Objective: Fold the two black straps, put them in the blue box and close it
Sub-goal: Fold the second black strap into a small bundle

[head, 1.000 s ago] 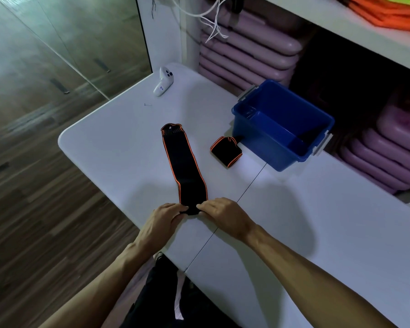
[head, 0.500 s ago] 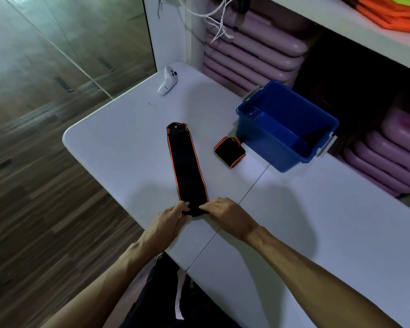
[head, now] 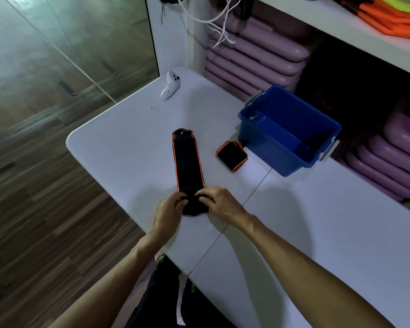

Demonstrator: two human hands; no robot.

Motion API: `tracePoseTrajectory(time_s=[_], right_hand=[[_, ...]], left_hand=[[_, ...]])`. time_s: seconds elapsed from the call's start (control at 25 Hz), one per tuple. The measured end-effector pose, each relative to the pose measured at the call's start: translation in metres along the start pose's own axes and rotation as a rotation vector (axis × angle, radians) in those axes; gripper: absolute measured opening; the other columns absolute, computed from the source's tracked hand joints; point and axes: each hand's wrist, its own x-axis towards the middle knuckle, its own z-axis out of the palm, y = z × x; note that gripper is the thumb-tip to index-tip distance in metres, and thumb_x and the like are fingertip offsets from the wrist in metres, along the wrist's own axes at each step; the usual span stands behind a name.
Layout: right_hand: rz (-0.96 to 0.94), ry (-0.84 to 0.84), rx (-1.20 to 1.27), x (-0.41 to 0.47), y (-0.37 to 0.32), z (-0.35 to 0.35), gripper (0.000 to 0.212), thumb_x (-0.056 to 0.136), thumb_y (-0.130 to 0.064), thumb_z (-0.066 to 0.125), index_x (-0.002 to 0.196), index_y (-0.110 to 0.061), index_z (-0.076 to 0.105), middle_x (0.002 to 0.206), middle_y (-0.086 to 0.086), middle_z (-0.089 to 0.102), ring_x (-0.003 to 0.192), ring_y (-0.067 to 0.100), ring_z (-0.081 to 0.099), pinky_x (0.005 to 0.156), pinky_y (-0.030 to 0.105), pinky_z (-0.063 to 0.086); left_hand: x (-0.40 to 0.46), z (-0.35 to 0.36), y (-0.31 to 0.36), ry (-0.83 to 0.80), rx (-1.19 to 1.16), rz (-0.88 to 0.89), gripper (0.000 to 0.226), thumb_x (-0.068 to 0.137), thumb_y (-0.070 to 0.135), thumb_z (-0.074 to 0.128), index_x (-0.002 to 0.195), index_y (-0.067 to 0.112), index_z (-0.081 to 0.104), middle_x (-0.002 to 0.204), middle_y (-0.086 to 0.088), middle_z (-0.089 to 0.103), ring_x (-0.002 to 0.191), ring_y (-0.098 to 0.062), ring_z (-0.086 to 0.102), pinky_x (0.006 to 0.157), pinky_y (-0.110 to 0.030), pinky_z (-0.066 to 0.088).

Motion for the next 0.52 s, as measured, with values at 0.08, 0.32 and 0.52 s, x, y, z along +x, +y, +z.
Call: tracePoseTrajectory(time_s=[0.08, 0.32, 0.52], right_hand=[[0.023, 0.045, -0.011, 0.002, -0.001, 0.003, 0.024, 0.099, -0.020, 0.055, 0.119, -0.014, 0.067, 0.108, 0.006, 0.065, 0.098, 0.019, 0.062, 0.087, 0.029, 0.051], [0.022, 0.118, 0.040, 0.009, -0.006, 0.016, 0.021, 0.100, -0.022, 0.053, 0.118, -0.015, 0.062, 0.109, 0.004, 0.059, 0.100, 0.016, 0.061, 0.089, 0.029, 0.053], [0.097, 0.218, 0.050, 0.005, 0.000, 0.028, 0.016, 0.100, -0.019, 0.054, 0.112, -0.013, 0.063, 0.106, 0.005, 0.061, 0.098, 0.016, 0.060, 0.084, 0.016, 0.050]], left_hand=[[0.001, 0.003, -0.002, 0.029, 0.028, 0.004, 0.019, 0.093, 0.018, 0.057, 0.108, 0.012, 0.065, 0.091, -0.007, 0.065, 0.078, -0.025, 0.062, 0.067, -0.029, 0.038], [0.012, 0.008, -0.013, 0.001, 0.056, -0.004, 0.017, 0.095, 0.015, 0.052, 0.108, 0.007, 0.061, 0.102, -0.010, 0.056, 0.085, -0.028, 0.057, 0.070, -0.029, 0.037], [0.016, 0.009, -0.018, -0.006, 0.147, 0.109, 0.020, 0.095, 0.021, 0.054, 0.110, 0.009, 0.059, 0.099, -0.008, 0.053, 0.076, -0.027, 0.058, 0.064, -0.029, 0.041]])
